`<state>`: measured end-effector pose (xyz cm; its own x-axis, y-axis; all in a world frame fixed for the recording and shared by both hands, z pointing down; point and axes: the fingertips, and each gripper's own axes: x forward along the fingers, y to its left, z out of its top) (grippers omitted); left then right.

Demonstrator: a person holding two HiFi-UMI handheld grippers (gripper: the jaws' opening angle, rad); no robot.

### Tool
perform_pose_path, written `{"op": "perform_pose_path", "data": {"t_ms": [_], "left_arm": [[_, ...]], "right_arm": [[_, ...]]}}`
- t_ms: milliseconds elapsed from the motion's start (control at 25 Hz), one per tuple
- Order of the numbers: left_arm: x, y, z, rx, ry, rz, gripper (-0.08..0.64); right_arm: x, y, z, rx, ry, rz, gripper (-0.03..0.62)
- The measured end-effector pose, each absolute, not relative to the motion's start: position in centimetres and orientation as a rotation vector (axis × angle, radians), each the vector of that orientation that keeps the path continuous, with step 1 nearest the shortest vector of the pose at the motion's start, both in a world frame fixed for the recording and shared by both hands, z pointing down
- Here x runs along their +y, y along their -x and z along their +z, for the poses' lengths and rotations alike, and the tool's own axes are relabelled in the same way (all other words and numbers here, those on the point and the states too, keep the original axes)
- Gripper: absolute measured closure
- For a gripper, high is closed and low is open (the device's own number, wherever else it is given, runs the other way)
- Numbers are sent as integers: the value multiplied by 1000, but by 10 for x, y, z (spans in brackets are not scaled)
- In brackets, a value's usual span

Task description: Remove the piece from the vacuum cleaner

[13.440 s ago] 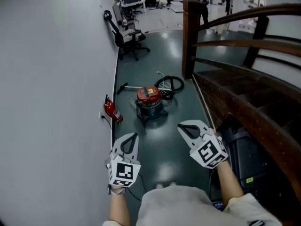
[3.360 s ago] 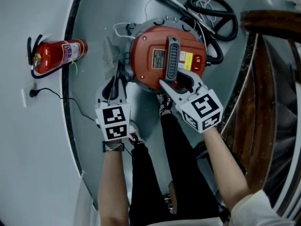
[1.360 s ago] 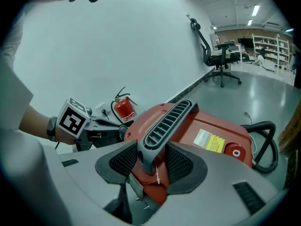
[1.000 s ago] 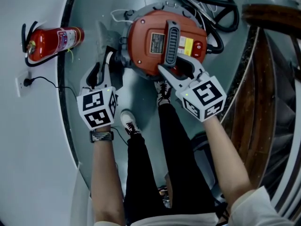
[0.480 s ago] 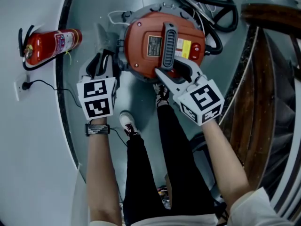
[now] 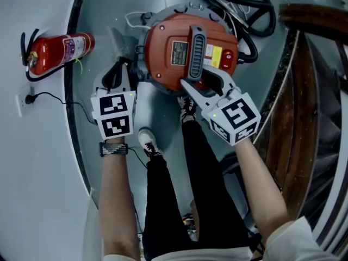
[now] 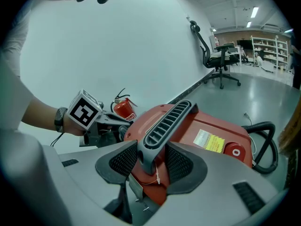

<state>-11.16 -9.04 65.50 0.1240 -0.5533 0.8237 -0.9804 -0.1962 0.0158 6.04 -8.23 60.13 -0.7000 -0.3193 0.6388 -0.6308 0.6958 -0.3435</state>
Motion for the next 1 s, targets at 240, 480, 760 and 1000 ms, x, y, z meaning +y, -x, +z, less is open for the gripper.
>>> {"op": "perform_pose_path", "data": {"t_ms": [240,480,760,1000], "left_arm": [[-89,119,652,-1539,-1695,748,532],[-88,123,652,-1561,-1654,695,534],[-87,128,653,-1586,-1575,601,534],[-86,133,653,-1621,-1513,531,534]], "right_arm": [[-82,-60,601,-2360,-724,752,397],[-82,-60,601,-2365,-725,747,397],[-82,-60,601,-2368,-726,740,397],[-82,-60,601,-2369,-723,738,397]]}}
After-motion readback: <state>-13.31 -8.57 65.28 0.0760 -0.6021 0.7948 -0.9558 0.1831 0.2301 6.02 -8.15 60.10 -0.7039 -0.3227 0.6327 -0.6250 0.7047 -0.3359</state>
